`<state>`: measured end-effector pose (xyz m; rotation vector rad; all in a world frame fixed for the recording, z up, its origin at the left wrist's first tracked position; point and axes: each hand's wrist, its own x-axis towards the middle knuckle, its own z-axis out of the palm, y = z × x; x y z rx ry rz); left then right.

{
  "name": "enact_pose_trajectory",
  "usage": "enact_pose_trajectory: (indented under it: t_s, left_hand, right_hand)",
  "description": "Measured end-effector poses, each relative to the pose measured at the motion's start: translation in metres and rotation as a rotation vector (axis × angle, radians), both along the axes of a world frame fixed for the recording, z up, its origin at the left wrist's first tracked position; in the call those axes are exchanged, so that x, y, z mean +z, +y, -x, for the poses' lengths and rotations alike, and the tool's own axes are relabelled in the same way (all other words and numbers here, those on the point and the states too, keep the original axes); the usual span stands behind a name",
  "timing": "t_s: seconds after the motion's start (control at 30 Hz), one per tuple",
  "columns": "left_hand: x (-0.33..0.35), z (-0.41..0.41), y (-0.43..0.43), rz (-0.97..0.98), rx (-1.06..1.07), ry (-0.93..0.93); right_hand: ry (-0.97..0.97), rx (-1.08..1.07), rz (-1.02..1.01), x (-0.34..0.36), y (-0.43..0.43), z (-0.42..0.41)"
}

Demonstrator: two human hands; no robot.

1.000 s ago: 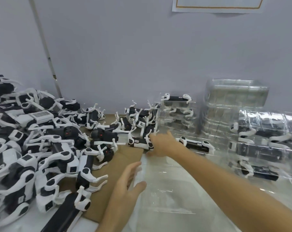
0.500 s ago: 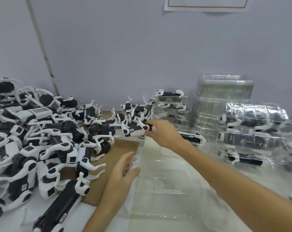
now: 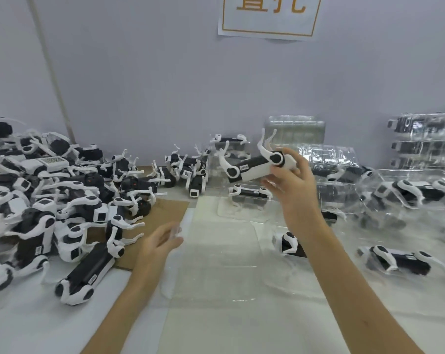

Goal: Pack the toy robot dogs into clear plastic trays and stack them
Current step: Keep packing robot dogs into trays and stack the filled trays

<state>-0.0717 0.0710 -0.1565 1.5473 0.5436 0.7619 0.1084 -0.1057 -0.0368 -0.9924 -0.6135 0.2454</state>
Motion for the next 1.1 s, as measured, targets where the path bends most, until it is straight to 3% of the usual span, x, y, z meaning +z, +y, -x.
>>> enact_pose_trajectory:
  t_s: [0.13,0.23,0.33,0.4,0.6,0.87,1.0,1.1]
  left_hand:
    - [0.001,0.003,0.0,0.02,-0.056,0.026]
    - [0.0,0.004,0.006,0.022,-0.088,0.052]
    - [-0.001,0.004,0.009,0.01,-0.101,0.073]
    - [0.0,0.005,0.009,0.004,-0.11,0.082]
    - [0.004,0.008,0.007,0.012,-0.158,0.098]
    - [0.004,0.006,0.008,0.015,-0.158,0.093]
    - [0.005,0.006,0.008,0.016,-0.157,0.076]
    - [0.003,0.006,0.01,-0.014,-0.179,0.085]
  right_hand:
    - [0.461,0.186,-0.258,0.001,-0.003,0.002]
    - [0.764,0.267,-0.306,0.007,0.003,0.001]
    - [0.892,0.329,-0.213,0.006,0.007,0.005]
    - [0.879,0.376,-0.174,0.007,0.007,0.011]
    - [0.585,0.412,-0.176,0.018,0.002,0.013]
    - [-0.415,0.183,0.724,0.0,0.004,0.026]
    - [-0.646,0.253,0.884,-0.028,0.011,0.041]
    - [-0.7,0.196,0.966,-0.045,0.014,0.046]
